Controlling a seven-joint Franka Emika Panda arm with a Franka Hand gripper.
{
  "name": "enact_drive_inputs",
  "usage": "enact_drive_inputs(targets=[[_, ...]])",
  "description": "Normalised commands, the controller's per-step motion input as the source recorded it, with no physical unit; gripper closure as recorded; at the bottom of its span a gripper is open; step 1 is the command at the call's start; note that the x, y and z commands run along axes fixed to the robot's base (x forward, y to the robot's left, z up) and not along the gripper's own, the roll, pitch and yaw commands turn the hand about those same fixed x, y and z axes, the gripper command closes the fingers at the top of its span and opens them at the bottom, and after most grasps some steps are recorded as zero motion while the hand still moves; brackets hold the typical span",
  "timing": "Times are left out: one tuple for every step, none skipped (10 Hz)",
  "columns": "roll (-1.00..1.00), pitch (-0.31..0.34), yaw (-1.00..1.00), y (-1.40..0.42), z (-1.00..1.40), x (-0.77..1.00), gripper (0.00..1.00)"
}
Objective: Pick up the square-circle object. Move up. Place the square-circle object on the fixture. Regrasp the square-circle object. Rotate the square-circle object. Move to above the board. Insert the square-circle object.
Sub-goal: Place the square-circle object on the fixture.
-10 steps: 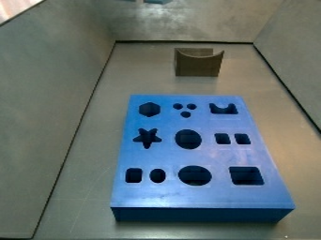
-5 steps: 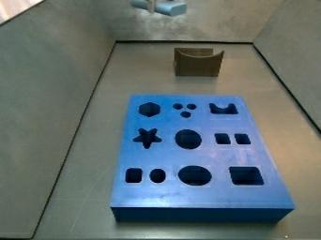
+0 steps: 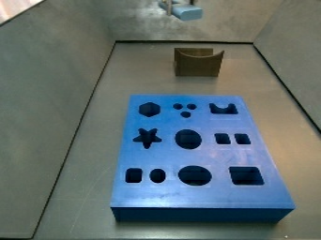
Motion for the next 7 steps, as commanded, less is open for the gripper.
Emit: enact_drive_inputs(targets=[[0.16,0.084,-1.0,-0.01,-0.02,0.12,1.0],[0.17,0.101,-1.0,-0.01,-0.01,0.06,1.0],[0.17,0.11,-0.79,0.0,0.01,0.03,1.0],[0.15,0.109,-0.56,0.0,0.0,0.03,1.0],[-1.0,-0.01,-0.1,-0.08,0.34,0.76,1.0],[-1.0,-0.004,-0.07,-0.06,0.31,0.73,1.0],[-1.0,0.022,-0.07,0.01,0.16,0.59,1.0]])
